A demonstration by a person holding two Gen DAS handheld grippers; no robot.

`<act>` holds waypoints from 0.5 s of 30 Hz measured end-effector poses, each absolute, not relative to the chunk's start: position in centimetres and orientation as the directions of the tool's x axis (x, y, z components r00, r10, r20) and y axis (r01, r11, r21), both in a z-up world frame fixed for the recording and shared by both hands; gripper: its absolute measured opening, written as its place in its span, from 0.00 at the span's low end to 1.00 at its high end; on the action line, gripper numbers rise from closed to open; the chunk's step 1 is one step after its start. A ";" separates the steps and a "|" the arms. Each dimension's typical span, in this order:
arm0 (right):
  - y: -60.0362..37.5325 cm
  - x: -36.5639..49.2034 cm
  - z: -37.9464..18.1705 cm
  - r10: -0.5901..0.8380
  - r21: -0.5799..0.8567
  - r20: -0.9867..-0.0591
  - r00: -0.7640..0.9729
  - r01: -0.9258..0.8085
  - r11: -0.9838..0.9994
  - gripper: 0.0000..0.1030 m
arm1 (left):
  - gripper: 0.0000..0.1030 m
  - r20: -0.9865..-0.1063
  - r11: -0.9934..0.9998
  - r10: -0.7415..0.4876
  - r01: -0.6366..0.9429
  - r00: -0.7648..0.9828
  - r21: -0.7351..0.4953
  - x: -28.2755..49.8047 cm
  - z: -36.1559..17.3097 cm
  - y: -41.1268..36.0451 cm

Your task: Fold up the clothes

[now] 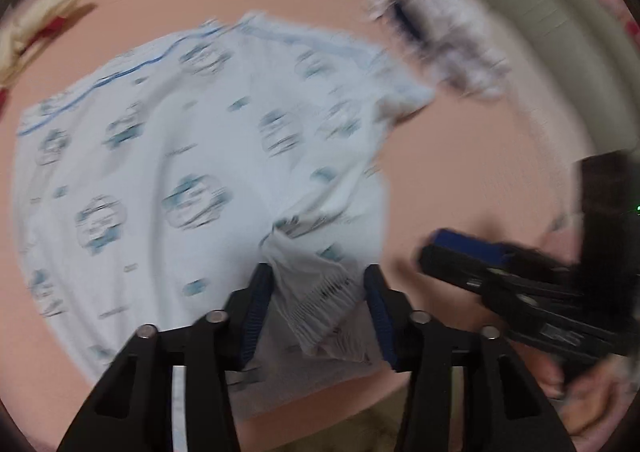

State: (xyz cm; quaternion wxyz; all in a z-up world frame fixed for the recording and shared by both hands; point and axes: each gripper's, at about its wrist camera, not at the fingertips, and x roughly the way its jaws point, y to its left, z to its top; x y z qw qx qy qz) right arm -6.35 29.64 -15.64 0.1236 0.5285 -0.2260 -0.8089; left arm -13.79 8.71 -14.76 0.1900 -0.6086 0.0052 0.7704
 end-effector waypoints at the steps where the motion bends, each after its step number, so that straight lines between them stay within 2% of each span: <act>1: 29.2 -6.4 -16.1 -0.437 0.488 -0.809 -0.393 -0.035 -0.872 0.39 | 0.31 -0.952 -0.943 0.248 -0.270 -0.180 -0.195 -13.8 -15.0 7.9; 5: 29.0 -5.9 -17.5 -0.386 0.420 -0.856 -0.343 -0.030 -0.907 0.39 | 0.31 -0.941 -0.958 0.278 -0.124 -0.193 -0.258 -13.4 -14.3 3.5; 8: 28.6 -6.0 -17.3 -0.378 0.409 -0.853 -0.359 -0.011 -0.912 0.40 | 0.32 -0.886 -0.904 0.427 -0.059 -0.181 -0.424 -14.1 -14.2 1.6; 10: 28.3 -6.2 -16.8 -0.395 0.423 -0.839 -0.373 0.010 -0.906 0.40 | 0.32 -0.868 -0.882 0.471 -0.068 -0.154 -0.467 -14.9 -14.7 1.9; 15: 27.3 -6.3 -16.8 -0.402 0.423 -0.845 -0.353 0.020 -0.906 0.39 | 0.31 -0.879 -0.874 0.475 -0.146 -0.045 -0.465 -15.4 -16.8 5.3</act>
